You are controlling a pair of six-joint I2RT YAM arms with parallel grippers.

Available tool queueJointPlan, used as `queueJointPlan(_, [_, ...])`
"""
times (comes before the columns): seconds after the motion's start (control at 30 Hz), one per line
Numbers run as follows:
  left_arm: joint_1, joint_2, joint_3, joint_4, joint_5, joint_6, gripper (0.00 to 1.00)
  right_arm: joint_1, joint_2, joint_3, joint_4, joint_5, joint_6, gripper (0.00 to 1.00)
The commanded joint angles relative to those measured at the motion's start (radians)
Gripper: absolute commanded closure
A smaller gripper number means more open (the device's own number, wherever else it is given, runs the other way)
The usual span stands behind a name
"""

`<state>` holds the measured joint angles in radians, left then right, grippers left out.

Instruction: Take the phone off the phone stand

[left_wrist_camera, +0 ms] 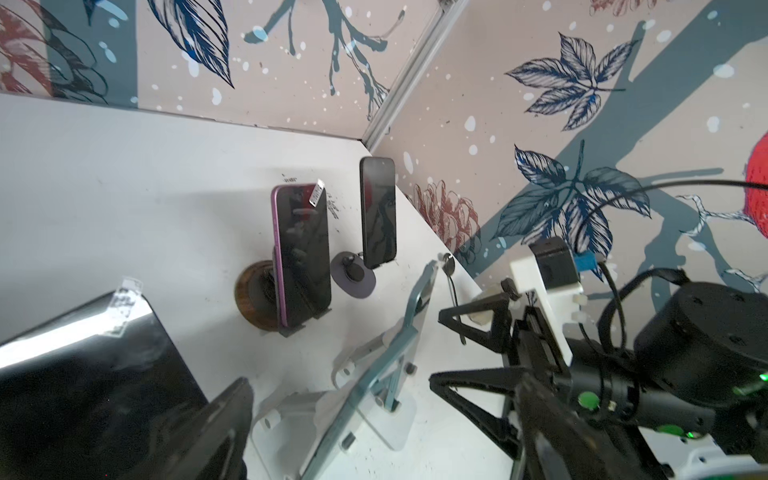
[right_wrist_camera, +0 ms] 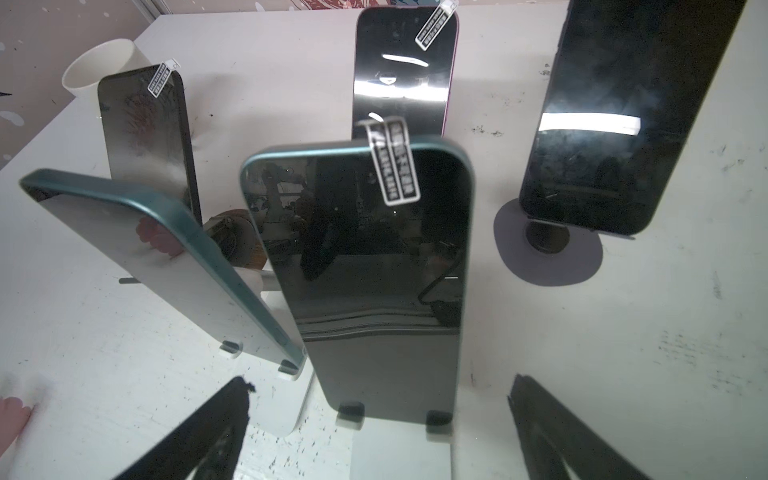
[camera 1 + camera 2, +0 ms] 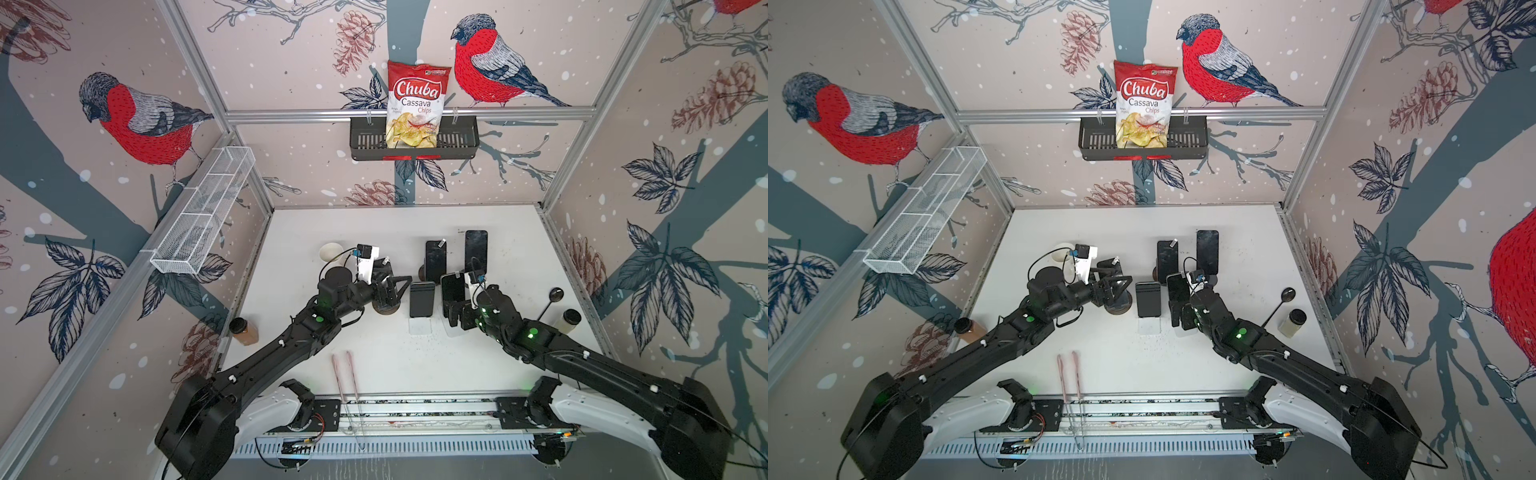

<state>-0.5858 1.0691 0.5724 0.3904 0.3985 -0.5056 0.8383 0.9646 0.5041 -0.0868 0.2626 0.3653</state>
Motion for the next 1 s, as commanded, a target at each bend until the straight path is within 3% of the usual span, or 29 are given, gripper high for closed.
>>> queueJointPlan(0.0, [-0.005, -0.025, -0.009, -0.045, 0.078, 0.048, 0.03, 0.015, -0.003, -0.012, 0.065, 0.041, -0.01, 0.01])
queueJointPlan(0.23, [-0.046, -0.035, -0.011, -0.104, 0.104, 0.101, 0.03, 0.019, 0.011, -0.015, 0.081, 0.116, 0.017, 0.01])
queueJointPlan(0.53, [-0.054, -0.031, -0.062, 0.012, 0.088, 0.079, 0.03, 0.02, 0.008, -0.014, 0.108, 0.1, 0.033, 0.0])
queueJointPlan(0.97, [-0.056, -0.022, -0.074, 0.036, 0.1, 0.094, 0.03, 0.028, 0.072, -0.013, 0.14, 0.069, 0.042, 0.04])
